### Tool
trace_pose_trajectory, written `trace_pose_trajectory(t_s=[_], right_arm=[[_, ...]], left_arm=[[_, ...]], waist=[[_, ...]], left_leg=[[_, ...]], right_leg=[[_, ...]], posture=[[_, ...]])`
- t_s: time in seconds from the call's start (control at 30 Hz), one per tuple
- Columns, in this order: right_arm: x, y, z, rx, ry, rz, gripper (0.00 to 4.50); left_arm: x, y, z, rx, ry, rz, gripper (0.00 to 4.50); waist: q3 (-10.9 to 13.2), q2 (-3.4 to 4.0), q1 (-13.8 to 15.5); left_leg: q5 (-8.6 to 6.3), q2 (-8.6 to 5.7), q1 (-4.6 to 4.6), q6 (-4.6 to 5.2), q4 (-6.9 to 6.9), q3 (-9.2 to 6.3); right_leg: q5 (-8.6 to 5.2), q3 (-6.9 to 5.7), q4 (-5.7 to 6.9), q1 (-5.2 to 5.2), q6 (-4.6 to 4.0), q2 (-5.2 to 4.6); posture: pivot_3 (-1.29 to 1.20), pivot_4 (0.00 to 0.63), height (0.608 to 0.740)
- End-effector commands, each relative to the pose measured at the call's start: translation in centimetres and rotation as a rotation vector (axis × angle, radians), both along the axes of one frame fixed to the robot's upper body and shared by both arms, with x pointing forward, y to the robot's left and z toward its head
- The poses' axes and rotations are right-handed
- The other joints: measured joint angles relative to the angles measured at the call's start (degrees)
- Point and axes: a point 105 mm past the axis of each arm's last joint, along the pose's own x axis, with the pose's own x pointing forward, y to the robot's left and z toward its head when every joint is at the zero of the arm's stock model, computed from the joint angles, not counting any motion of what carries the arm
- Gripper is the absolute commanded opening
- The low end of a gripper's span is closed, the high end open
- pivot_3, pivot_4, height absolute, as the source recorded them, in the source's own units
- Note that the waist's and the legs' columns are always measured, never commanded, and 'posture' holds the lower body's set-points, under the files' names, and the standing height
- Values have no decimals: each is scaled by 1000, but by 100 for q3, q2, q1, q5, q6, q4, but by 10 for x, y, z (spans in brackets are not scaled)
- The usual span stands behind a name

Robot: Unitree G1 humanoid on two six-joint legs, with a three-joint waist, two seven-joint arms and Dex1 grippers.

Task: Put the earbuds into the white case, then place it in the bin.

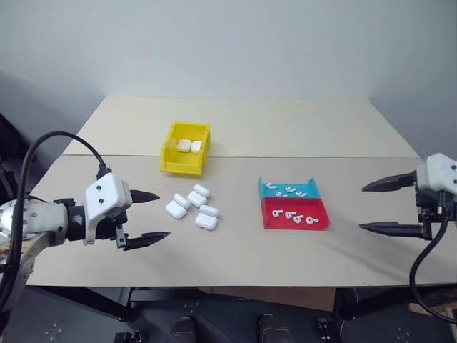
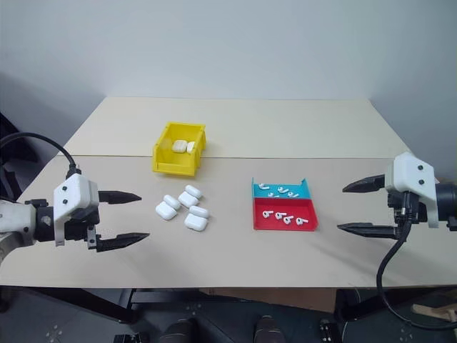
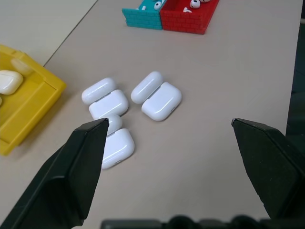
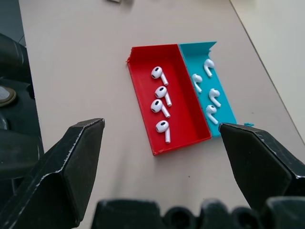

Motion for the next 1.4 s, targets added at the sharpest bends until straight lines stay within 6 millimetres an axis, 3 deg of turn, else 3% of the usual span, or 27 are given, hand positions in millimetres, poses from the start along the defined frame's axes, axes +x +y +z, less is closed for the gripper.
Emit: trace_pose_trajectory(t_s=[0.03, 0.37, 0.67, 0.87, 1.07, 1.23, 1.4], right_arm=[[-1, 1, 12, -1, -49, 0, 4460], [2, 2, 7, -14, -46, -3, 4460], [2, 2, 2, -11, -47, -24, 4460], [-4, 5, -12, 8, -19, -53, 4460], [-8, 10, -31, 44, -14, -96, 4460], [-10, 16, -41, 77, -17, -124, 4460], [-11, 19, -47, 89, -6, -128, 4460]], left_arm=[[4, 0, 16, -23, -48, 27, 4500], [10, 2, 17, 10, -128, 107, 4500], [26, 16, 31, 82, -221, 294, 4500], [41, 15, 26, 110, -17, 421, 4500], [75, 3, 15, 108, 269, 632, 4500], [73, -7, 12, 213, 402, 601, 4500], [86, -19, 29, 280, 450, 600, 4500]], waist=[[0, -1, 2], [0, -1, -3], [1, -4, 1], [1, -10, 42], [-1, -23, 125], [6, -36, 22], [12, -47, 26]], left_leg=[[0, 0, 0, 0, 1, 0], [0, 0, 0, 1, -3, 0], [0, 0, 1, 0, 6, 0], [0, -2, 2, -1, 12, -4], [2, -11, 4, 2, 35, -18], [1, -9, 3, 2, 38, -29], [1, -14, -4, 0, 38, -42]], right_leg=[[0, 0, 0, 0, 0, 0], [0, -1, 2, 0, 0, 0], [1, 0, 5, 1, 2, 1], [1, -1, 12, 5, 3, 1], [10, -2, 21, 23, 19, 6], [10, -1, 19, 25, 20, 11], [10, -4, 20, 21, 21, 14]], posture=[[0, 150, 740], [0, 150, 740], [0, 150, 740], [0, 150, 740], [0, 150, 740], [0, 150, 740], [0, 150, 740]])
